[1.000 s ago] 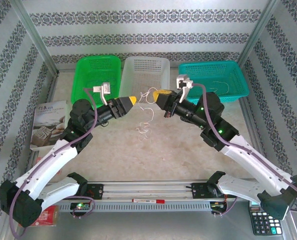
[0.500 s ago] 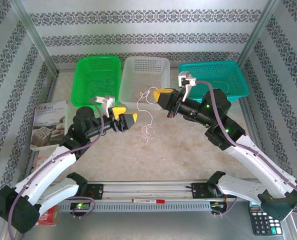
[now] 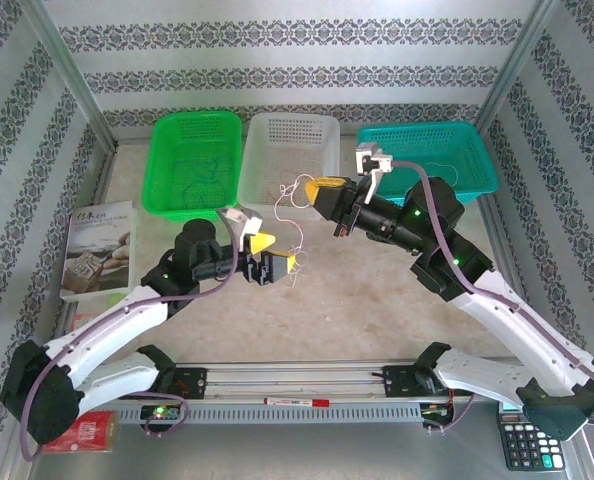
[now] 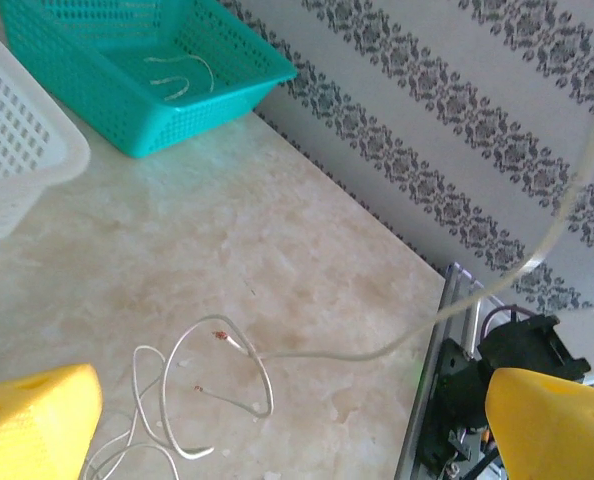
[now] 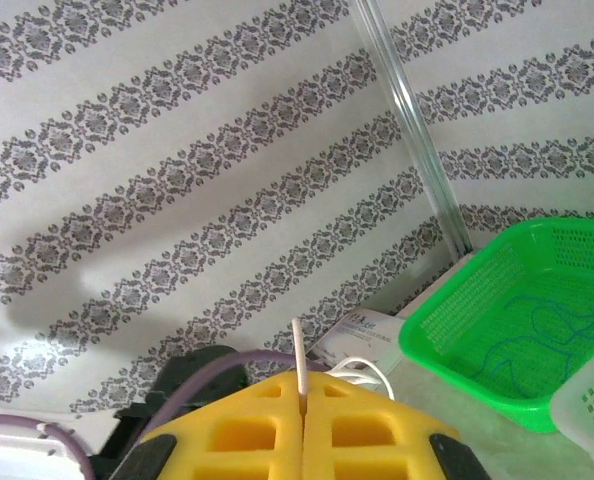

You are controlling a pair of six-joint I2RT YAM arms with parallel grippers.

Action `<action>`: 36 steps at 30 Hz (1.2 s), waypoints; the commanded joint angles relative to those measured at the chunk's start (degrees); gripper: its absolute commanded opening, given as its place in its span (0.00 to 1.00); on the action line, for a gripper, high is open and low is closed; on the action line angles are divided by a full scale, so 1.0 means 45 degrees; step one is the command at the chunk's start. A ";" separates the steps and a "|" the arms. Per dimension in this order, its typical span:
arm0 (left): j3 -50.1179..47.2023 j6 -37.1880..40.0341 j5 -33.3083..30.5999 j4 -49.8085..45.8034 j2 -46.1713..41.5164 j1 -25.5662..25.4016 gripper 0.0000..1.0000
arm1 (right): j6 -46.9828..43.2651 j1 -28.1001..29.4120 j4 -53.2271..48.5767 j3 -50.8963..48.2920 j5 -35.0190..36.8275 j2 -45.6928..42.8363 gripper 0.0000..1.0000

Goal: Untangle the cables

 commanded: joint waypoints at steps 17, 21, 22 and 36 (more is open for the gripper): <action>-0.0638 -0.0637 -0.0514 0.5036 0.3180 -0.0829 0.30 | 0.0320 0.0614 0.0359 0.2830 -0.0713 0.0534 0.00; -0.1243 -0.0827 -0.0623 0.5265 0.3273 -0.0816 0.30 | 0.0186 0.0383 0.0351 0.3945 -0.0639 0.0612 0.00; -0.1386 -0.0864 -0.0631 0.5301 0.3295 -0.0809 0.30 | 0.0145 0.0278 0.0352 0.4187 -0.0582 0.0626 0.00; -0.2334 -0.2029 -0.0578 0.6053 0.2999 -0.0812 0.13 | 0.0143 -0.3000 0.0007 0.3212 0.1805 0.0707 0.00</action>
